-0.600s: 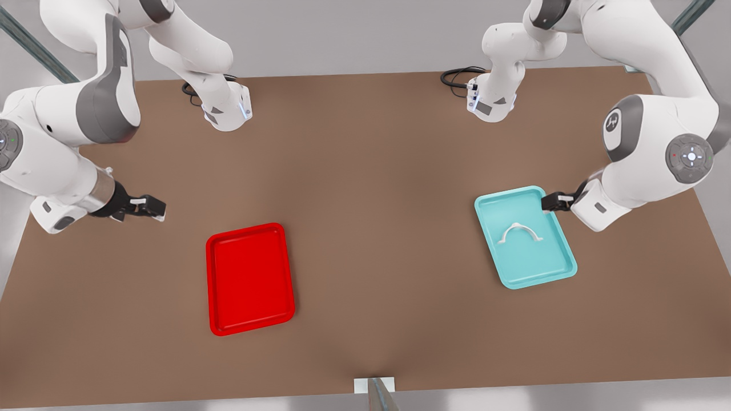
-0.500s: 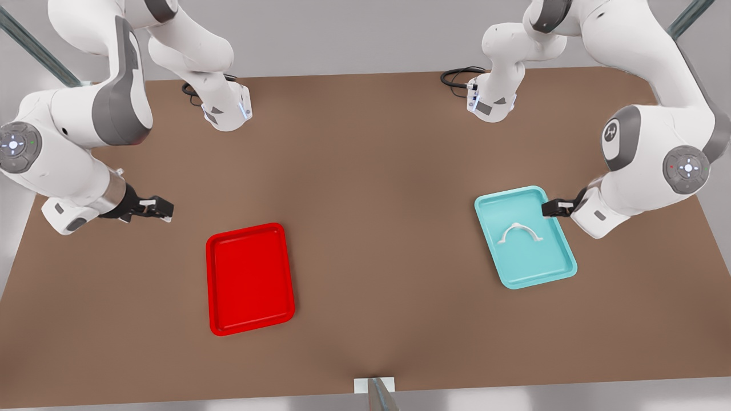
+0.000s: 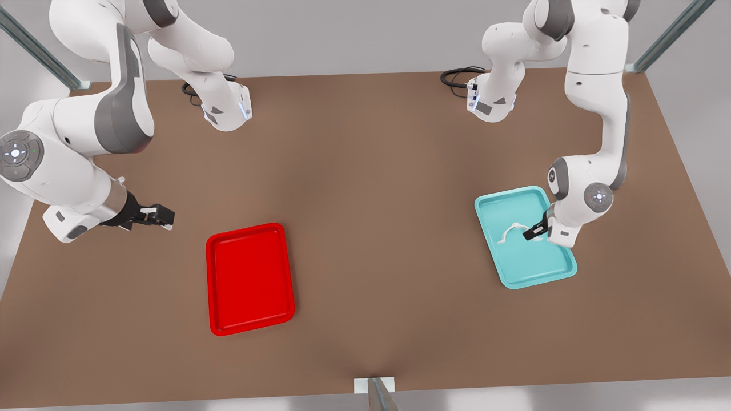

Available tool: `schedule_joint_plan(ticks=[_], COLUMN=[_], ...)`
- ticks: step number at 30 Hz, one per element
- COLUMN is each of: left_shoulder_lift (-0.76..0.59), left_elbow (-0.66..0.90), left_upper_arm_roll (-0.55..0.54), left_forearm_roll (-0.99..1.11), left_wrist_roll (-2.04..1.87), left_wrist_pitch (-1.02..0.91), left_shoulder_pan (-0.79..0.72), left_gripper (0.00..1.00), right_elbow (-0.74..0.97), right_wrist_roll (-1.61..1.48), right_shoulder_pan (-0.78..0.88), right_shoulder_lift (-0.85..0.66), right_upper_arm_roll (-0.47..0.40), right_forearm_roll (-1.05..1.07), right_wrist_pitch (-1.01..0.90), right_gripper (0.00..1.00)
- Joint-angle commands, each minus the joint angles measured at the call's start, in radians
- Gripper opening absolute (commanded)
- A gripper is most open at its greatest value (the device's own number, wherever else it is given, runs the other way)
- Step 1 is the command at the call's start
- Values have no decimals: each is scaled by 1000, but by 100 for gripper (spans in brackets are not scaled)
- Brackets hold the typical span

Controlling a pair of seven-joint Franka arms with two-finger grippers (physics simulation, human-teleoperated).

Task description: Take the drainage pipe clamp from the left arm, pass it to the right arm, and place it in the plate on the right side

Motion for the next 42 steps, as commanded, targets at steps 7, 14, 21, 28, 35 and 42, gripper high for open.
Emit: schedule_joint_plan(ticks=[7, 14, 21, 28, 35, 42], left_shoulder_lift=[48, 64, 90, 99, 90, 45], left_elbow=[-91, -154, -141, -138, -126, 268], left_upper_arm_roll=[27, 47, 47, 47, 46, -23], left_forearm_roll=[2, 3, 2, 2, 0, -221], left_wrist_roll=[-315, -314, -315, -315, -317, -330], left_wrist_pitch=[229, 298, 307, 309, 298, -370], left_shoulder_pan=[-4, -21, -16, -13, -15, -15], left_gripper=[100, 95, 62, 38, 21, 21], right_elbow=[1, 1, 1, 1, 1, 1], right_wrist_roll=[0, 12, 12, 12, 11, 11], right_shoulder_pan=[0, 14, 14, 16, 16, 14], right_shoulder_lift=[-1, -1, -1, -1, -1, -1], right_upper_arm_roll=[2, 2, 2, 2, 2, 2], right_forearm_roll=[-1, -1, -1, -1, -1, -1], right_wrist_pitch=[0, 0, 0, 0, 0, 0], right_gripper=[100, 100, 100, 100, 100, 100])
